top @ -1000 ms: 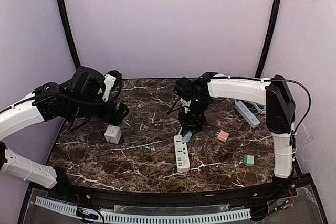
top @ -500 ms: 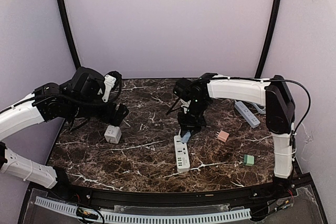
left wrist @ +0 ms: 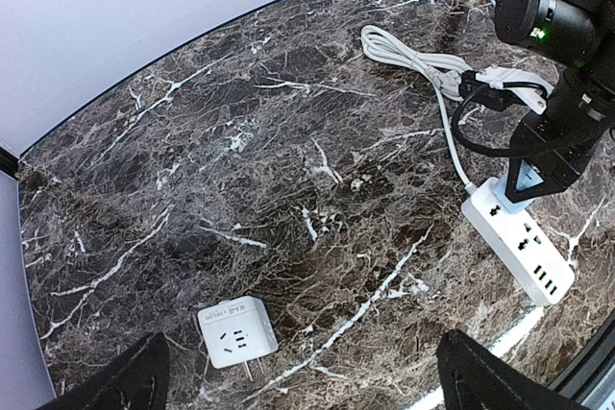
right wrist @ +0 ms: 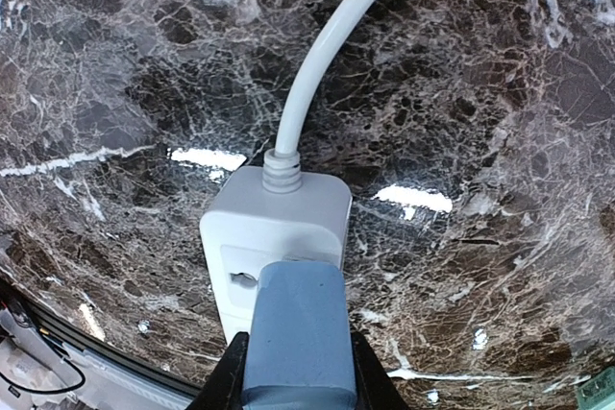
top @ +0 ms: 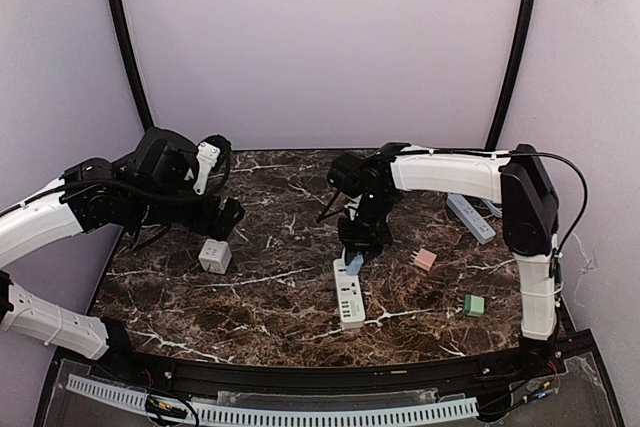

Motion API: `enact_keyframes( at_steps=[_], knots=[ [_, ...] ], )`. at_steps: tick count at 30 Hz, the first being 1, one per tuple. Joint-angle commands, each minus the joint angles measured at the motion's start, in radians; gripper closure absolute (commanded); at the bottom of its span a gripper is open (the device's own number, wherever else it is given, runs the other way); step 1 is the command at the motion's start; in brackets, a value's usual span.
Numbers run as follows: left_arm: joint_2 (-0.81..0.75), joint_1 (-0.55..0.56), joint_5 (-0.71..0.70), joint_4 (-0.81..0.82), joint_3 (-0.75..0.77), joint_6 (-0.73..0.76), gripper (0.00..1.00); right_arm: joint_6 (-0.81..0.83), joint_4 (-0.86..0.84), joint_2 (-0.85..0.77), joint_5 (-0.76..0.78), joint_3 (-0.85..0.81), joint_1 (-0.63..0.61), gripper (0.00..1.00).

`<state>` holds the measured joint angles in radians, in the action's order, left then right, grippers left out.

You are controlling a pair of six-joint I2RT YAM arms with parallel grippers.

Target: Insert the plug

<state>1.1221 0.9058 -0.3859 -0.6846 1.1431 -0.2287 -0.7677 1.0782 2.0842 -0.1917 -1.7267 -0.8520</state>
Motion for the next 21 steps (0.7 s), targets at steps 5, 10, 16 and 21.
enact_keyframes(
  at_steps=[5, 10, 16, 21],
  knots=[
    [-0.026, -0.005, -0.007, -0.026, -0.021, 0.007, 0.01, -0.041, 0.096, 0.062, 0.104, -0.040, -0.032, 1.00],
    [-0.025, -0.007, -0.009, -0.024, -0.022, 0.012, 0.01, -0.042, 0.157, 0.095, 0.155, -0.104, -0.042, 1.00],
    [-0.024, -0.008, -0.008, -0.024, -0.019, 0.017, 0.01, -0.060, 0.189, 0.121, 0.177, -0.133, -0.055, 1.00],
    [-0.024, -0.009, -0.007, -0.026, -0.019, 0.019, 0.01, -0.066, 0.233, 0.166, 0.188, -0.180, -0.065, 1.00]
  ],
)
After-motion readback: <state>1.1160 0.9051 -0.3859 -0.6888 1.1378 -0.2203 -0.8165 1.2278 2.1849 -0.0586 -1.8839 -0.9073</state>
